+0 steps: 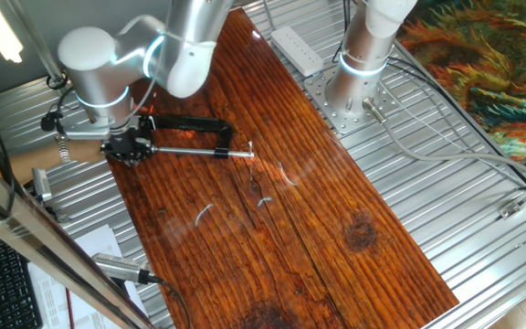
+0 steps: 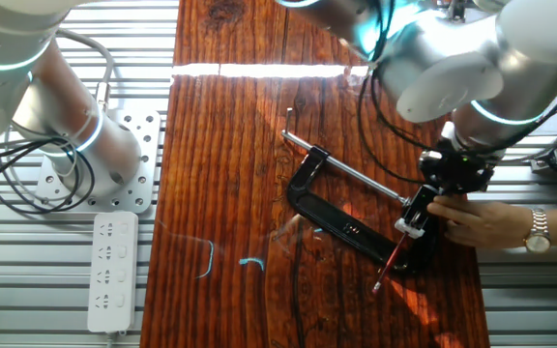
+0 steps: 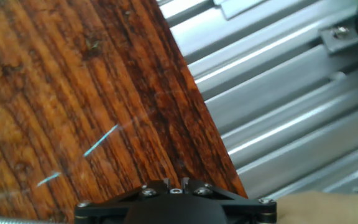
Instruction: Sharpen the pencil with a pencil sharpener
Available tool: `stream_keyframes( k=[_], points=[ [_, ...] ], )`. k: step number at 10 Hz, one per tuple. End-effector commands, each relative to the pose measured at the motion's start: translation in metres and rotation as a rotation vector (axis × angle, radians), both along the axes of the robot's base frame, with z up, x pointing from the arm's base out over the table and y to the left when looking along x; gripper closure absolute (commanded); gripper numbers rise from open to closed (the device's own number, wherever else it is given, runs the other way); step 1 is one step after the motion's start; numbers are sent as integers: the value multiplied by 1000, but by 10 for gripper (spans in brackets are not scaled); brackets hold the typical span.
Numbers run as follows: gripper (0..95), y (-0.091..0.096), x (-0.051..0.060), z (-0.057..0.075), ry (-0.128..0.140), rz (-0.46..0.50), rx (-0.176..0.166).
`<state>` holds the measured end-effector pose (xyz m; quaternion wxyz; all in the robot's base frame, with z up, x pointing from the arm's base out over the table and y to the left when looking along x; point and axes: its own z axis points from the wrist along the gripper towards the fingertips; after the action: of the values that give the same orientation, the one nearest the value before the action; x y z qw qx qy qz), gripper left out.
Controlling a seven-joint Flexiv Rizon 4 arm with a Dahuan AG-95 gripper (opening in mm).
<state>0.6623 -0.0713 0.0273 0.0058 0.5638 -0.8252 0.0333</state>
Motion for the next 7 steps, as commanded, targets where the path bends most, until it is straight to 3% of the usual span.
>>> stream_keyframes(
  k=[1,2,3,5,7],
  points=[
    [950,-12,-1,9,13,7,13],
    [950,-12,3,13,33,3,14],
    [950,-13,5,16,33,-6,25],
    [950,-13,5,16,15,2,5],
    [950,-10,11,23,37,13,-8]
  ],
)
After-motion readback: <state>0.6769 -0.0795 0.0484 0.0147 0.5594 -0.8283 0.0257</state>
